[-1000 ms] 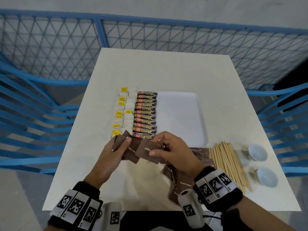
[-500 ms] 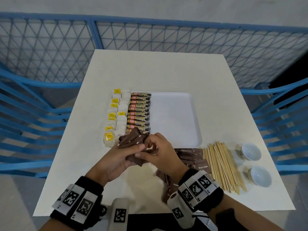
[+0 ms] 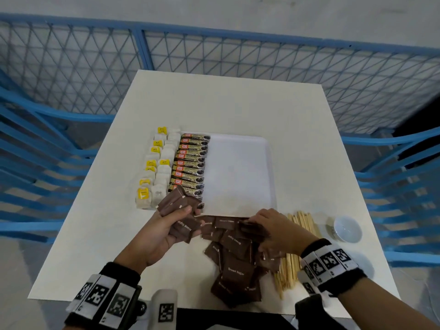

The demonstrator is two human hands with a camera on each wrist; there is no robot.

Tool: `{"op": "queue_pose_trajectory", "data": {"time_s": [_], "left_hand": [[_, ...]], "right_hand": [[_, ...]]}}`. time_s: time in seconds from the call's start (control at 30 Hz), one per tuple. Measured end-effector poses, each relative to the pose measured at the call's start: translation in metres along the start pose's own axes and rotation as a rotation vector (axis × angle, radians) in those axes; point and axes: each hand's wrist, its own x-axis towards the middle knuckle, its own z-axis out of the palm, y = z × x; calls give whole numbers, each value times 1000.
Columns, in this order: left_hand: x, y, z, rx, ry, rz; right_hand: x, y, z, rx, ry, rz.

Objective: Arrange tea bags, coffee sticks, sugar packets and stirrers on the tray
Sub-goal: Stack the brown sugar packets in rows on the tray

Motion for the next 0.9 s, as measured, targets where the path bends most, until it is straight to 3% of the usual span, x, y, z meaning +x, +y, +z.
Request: {"op": "queue_pose_trajectory", "data": {"time_s": [0.2, 0.33, 0.47, 0.6, 0.67, 0.77, 0.9], "left_hand": [[1, -7, 10, 12, 44, 0], [4, -12, 14, 27, 85, 3], [8, -14, 20, 23, 121, -1], [14, -14, 35, -8, 79, -22], [14, -12, 44, -51, 30, -40], [15, -6, 54, -147, -50, -81], [24, 3, 55, -24, -78, -85]], "right_hand": [[8, -1, 1, -9, 140, -124], [8, -3, -5, 104, 215, -58], [0, -6, -25, 463, 296, 15], [-7, -25, -49, 996, 192, -29], [-5, -34, -56, 1134, 172, -54], [5, -45, -60, 1102, 191, -110], [22, -58, -63, 814, 311, -132]]}}
